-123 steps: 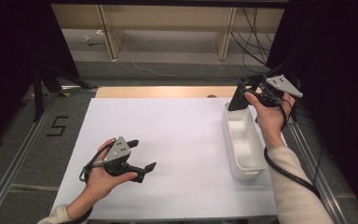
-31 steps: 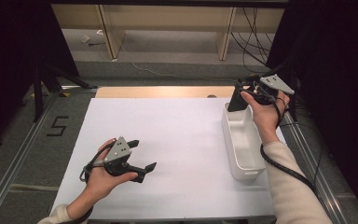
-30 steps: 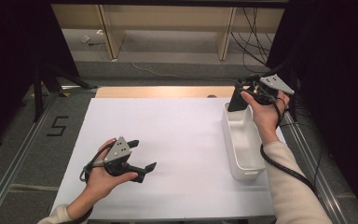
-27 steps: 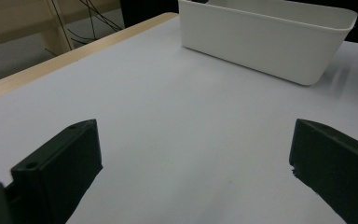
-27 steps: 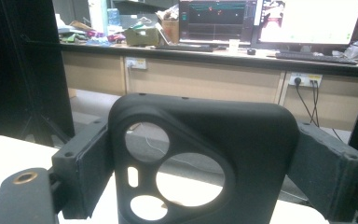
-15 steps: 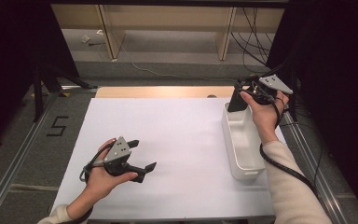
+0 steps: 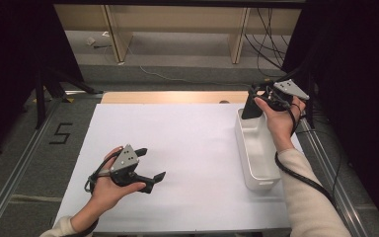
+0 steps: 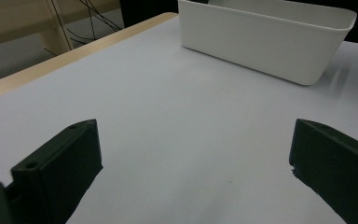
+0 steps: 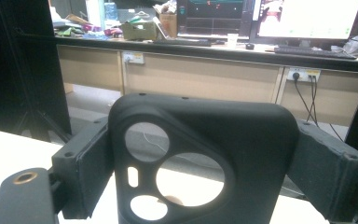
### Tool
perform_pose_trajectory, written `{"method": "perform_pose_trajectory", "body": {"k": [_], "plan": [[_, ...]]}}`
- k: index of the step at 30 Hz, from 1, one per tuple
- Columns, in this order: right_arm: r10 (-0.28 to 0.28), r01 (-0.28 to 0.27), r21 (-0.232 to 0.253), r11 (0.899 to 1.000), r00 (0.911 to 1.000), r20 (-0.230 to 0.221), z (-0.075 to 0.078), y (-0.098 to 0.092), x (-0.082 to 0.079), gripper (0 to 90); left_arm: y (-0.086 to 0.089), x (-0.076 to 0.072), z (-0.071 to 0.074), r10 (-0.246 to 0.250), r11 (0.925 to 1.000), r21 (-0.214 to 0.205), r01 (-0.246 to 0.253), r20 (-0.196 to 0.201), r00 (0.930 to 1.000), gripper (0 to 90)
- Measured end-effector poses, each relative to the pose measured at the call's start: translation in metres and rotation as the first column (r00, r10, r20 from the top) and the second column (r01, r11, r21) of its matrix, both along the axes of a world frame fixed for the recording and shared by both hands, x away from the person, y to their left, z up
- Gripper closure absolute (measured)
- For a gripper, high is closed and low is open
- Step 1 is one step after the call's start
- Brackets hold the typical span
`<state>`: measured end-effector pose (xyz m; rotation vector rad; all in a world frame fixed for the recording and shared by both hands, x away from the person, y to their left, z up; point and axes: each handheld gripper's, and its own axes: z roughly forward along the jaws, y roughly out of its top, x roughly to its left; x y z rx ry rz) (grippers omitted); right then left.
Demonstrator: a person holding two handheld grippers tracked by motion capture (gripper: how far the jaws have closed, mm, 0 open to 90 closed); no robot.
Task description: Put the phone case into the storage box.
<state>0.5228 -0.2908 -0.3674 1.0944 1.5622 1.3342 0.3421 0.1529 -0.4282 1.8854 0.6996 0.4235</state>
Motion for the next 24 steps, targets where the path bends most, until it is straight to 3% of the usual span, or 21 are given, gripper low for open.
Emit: {"method": "perform_pose_trajectory", "body": {"k": [24], "plan": [[0.001,-0.001,-0.010,1.000,0.9999,-0.013,-0.0048,0.0026,0.0058,15.4,0.0000,0.0000,-0.0001,0.000,1.0000,-0.001,0.000,-0.001,1.0000,1.9]]}}
